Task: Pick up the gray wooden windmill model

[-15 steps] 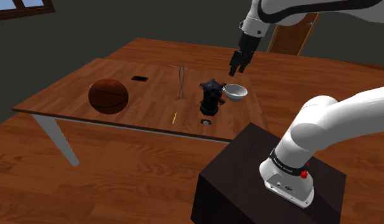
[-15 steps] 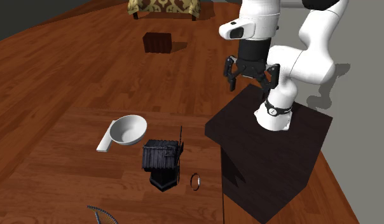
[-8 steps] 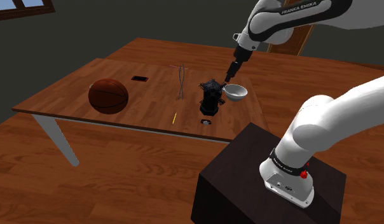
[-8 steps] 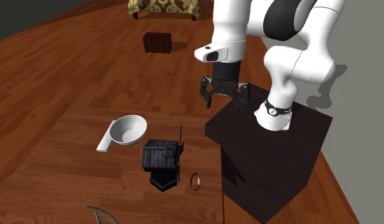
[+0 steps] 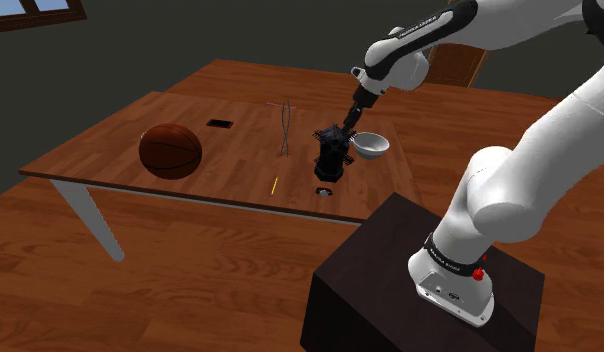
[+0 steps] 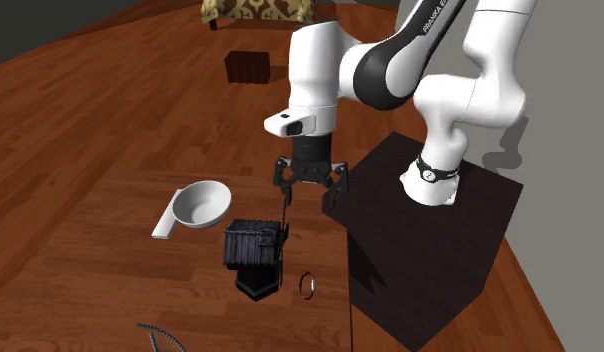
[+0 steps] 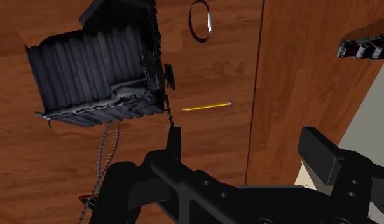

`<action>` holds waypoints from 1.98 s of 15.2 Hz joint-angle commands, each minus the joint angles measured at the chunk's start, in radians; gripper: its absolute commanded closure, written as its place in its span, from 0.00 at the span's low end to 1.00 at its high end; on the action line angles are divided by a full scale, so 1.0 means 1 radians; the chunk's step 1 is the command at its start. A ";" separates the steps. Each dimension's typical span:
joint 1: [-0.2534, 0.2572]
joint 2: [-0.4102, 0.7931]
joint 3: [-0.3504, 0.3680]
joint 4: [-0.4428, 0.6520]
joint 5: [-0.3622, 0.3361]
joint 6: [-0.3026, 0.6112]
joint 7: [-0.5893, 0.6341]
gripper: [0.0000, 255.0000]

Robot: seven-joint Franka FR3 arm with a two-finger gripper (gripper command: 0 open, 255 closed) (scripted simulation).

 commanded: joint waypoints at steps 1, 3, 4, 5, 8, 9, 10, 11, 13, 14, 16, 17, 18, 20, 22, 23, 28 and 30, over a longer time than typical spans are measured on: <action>0.085 0.092 -0.081 0.043 0.128 0.043 -0.178 0.00; 0.166 0.204 -0.159 0.106 0.301 0.048 -0.376 0.00; 0.190 0.267 -0.183 0.143 0.400 0.035 -0.481 0.00; 0.199 0.332 -0.194 0.182 0.497 0.013 -0.582 0.00; 0.158 0.451 -0.159 0.252 0.658 -0.028 -0.747 0.00; 0.152 0.465 -0.152 0.252 0.679 -0.026 -0.764 0.00; 0.147 0.479 -0.146 0.252 0.699 -0.024 -0.781 0.00; 0.141 0.493 -0.140 0.253 0.720 -0.022 -0.798 0.00; 0.129 0.520 -0.126 0.254 0.760 -0.019 -0.832 0.00; 0.124 0.534 -0.120 0.255 0.780 -0.017 -0.848 0.00; 0.120 0.542 -0.115 0.256 0.792 -0.017 -0.858 0.00; 0.120 0.541 -0.115 0.254 0.792 -0.016 -0.858 1.00; 0.119 0.541 -0.116 0.255 0.792 -0.016 -0.859 1.00; 0.120 0.541 -0.115 0.255 0.792 -0.016 -0.859 1.00; 0.120 0.541 -0.115 0.255 0.792 -0.016 -0.858 1.00; 0.119 0.541 -0.115 0.255 0.792 -0.017 -0.859 1.00; 0.132 0.514 -0.129 0.254 0.752 -0.020 -0.825 1.00; 0.143 0.487 -0.143 0.253 0.711 -0.023 -0.791 1.00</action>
